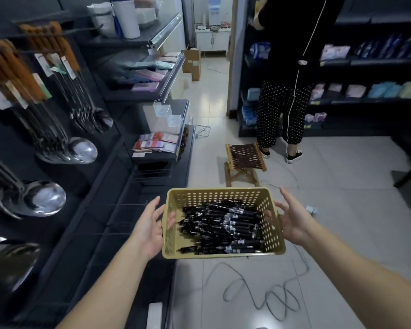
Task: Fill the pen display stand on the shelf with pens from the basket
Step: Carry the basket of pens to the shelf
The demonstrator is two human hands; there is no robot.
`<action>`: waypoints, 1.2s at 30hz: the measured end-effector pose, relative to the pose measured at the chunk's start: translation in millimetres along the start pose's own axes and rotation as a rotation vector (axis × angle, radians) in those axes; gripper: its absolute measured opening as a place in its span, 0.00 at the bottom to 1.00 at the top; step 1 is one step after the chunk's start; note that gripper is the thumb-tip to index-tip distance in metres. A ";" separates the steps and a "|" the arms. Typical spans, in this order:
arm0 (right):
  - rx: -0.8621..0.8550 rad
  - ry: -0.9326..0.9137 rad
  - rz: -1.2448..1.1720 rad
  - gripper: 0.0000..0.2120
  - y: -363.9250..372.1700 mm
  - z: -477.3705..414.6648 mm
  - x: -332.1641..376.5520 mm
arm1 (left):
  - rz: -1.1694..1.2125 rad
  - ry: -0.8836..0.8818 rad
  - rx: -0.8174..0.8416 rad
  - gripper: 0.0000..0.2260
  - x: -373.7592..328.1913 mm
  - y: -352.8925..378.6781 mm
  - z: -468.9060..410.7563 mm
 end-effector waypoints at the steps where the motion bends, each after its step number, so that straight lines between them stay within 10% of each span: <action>1: 0.001 -0.003 0.002 0.22 1.3 -4.9 4.6 | 0.000 -0.001 -0.001 0.21 -2.0 4.3 -4.1; 36: 0.083 -0.076 0.139 0.23 74.6 -215.9 247.6 | 0.024 0.068 -0.074 0.19 -126.3 219.1 -205.7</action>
Point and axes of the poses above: each hand's wrist, its own z-axis away from the middle knuckle, its own y-axis out of the palm, x = y × z, the point moved 10 cm from there along -z, towards the middle knuckle, and after that the axes turned 10 degrees about -x, right-handed, at the moved point
